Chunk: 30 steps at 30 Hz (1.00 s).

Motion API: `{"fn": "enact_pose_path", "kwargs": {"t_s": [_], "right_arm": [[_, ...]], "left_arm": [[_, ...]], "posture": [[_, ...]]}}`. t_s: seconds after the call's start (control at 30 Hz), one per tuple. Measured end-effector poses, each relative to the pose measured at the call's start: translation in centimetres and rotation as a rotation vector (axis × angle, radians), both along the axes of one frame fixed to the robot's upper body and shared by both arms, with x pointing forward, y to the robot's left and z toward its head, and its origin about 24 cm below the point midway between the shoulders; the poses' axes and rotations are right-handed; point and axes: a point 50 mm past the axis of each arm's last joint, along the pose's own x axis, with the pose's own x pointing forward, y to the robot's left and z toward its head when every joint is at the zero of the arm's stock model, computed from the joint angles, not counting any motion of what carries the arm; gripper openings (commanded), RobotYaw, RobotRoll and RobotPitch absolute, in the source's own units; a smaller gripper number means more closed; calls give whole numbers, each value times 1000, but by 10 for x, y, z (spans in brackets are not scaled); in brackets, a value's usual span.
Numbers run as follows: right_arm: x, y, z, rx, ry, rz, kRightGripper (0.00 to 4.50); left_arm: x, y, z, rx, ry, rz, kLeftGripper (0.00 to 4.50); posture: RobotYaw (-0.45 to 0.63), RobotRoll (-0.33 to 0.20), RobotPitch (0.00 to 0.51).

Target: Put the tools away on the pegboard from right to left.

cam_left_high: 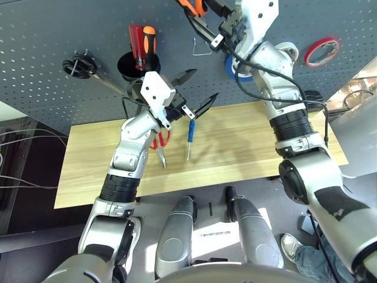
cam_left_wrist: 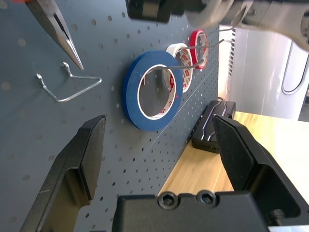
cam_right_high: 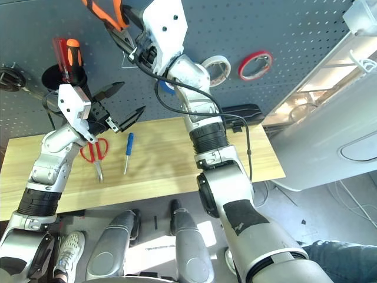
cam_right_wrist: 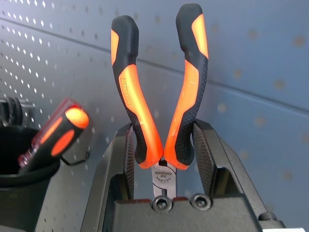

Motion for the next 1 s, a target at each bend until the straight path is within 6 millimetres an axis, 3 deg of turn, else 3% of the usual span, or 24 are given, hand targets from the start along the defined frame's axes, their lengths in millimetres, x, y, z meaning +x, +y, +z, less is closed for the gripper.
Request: {"fn": "enact_pose_path", "kwargs": {"t_s": [0.47,1.0], "right_arm": [[6,2,-9,60,10,-21,1903],[3,9,0,49,-6,-21,1901]], "left_arm": [[0,0,-1,6,6,1,4500],[0,1,-4,25,22,10,4500]], "posture": [[182,0,314],[185,0,327]]}}
